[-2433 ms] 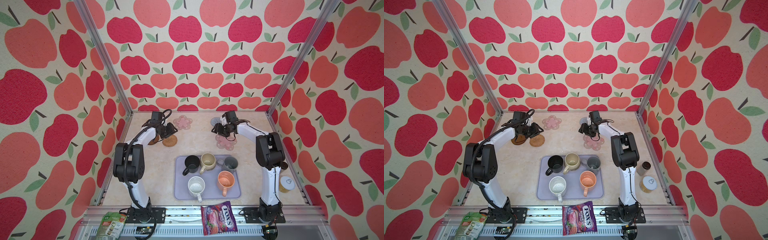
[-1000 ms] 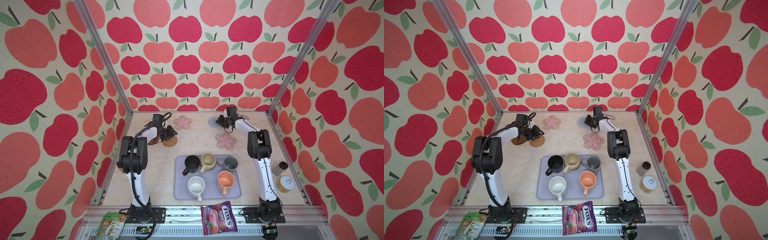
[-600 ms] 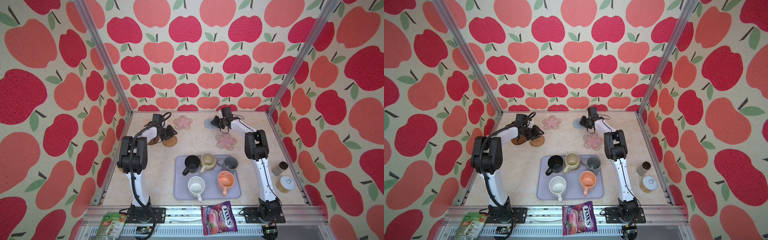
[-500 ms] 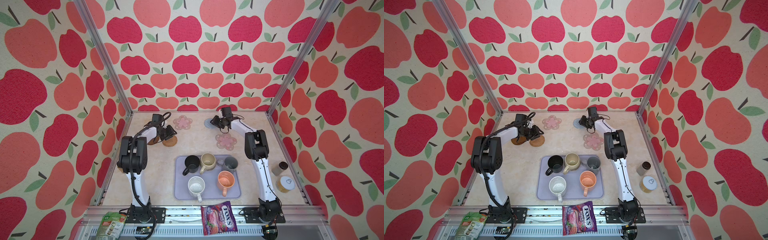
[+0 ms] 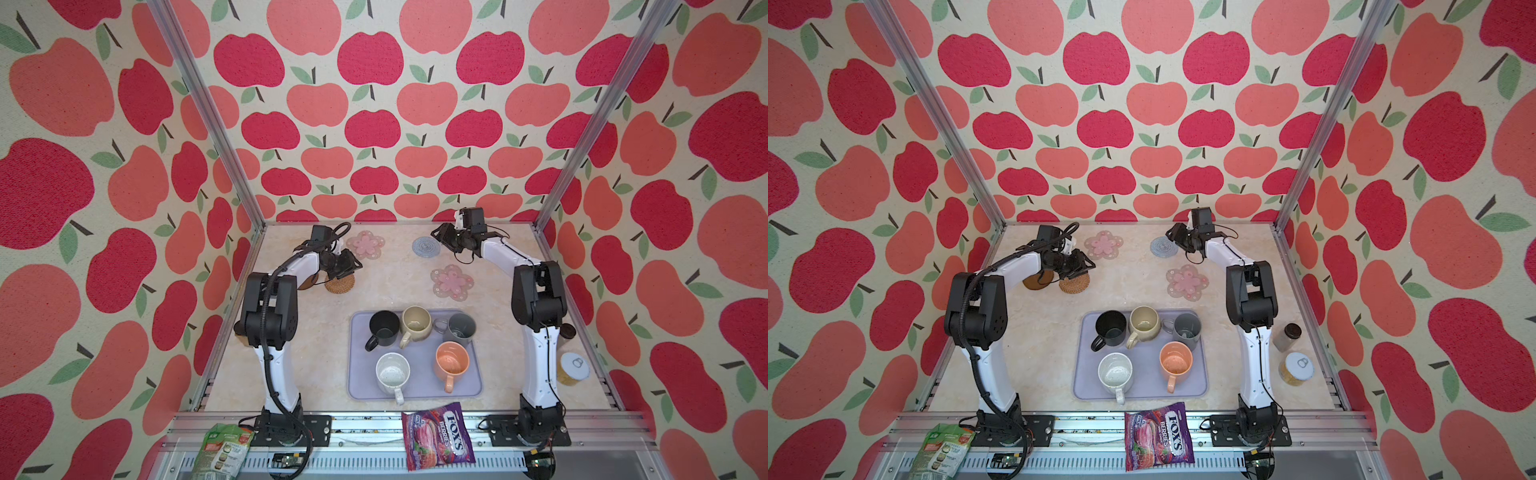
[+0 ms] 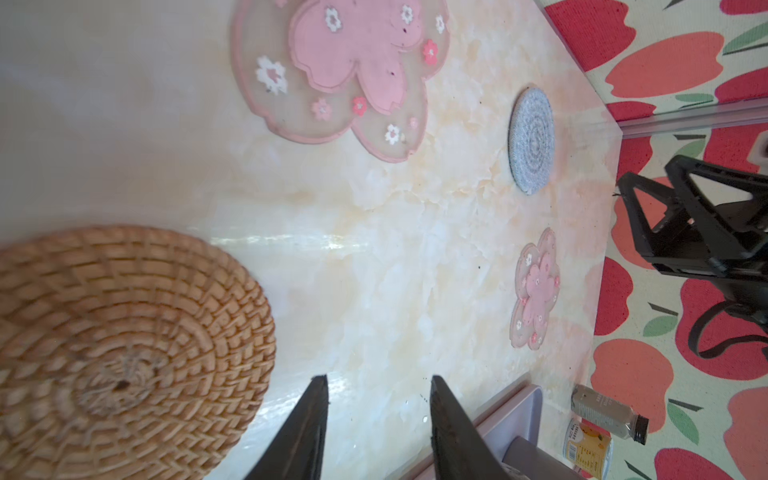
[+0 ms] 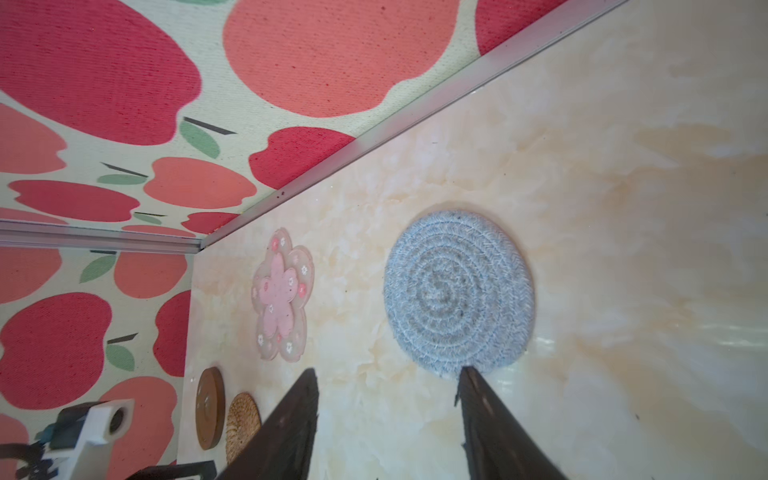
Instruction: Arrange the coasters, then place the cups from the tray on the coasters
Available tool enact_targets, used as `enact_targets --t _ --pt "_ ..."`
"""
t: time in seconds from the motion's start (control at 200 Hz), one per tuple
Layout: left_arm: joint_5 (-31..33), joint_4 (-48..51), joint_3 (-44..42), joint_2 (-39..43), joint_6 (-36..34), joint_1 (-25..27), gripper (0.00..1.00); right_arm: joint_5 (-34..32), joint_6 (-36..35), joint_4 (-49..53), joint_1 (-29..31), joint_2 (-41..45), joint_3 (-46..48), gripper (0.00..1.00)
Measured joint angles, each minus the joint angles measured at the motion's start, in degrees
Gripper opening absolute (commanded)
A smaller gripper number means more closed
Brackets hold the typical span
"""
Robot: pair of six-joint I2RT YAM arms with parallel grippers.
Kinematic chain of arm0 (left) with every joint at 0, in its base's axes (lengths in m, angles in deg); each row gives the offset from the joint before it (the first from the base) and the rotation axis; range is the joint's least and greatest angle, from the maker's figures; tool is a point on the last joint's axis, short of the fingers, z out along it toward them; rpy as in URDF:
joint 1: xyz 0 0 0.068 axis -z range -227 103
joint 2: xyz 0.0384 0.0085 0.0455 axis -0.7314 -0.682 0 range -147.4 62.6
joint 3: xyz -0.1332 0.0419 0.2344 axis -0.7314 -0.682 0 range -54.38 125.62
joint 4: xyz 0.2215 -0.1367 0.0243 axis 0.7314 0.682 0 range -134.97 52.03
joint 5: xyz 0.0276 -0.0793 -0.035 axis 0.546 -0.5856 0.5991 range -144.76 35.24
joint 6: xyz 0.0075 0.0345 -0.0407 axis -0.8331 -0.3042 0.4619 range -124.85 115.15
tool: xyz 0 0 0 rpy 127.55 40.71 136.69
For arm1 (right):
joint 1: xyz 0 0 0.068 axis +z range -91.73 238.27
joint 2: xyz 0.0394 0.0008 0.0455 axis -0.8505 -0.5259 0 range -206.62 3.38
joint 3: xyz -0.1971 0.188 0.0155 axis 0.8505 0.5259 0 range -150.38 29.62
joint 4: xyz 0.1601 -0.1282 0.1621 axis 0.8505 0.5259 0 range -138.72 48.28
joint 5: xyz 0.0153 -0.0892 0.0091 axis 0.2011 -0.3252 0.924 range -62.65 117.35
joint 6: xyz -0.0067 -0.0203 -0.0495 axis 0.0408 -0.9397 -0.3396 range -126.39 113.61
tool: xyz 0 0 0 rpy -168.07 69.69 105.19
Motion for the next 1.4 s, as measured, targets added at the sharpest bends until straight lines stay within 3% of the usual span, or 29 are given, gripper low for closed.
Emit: enact_targets --t 0.245,0.505,1.056,1.401 --pt "-0.4 -0.2 1.4 -0.2 0.3 5.1 0.42 -0.7 -2.1 -1.2 -2.5 14.7 20.3 0.54" --pt "-1.4 -5.9 4.7 -7.0 3.5 9.6 0.42 -2.4 -3.4 -0.8 -8.8 19.1 36.8 0.54" --pt "-7.5 -12.2 18.2 -20.8 10.7 16.7 0.42 1.1 -5.1 -5.5 -10.9 16.2 37.8 0.53" --pt "-9.0 -13.1 19.3 -23.0 13.0 18.1 0.42 4.0 -3.4 -10.5 -9.6 10.7 33.1 0.54"
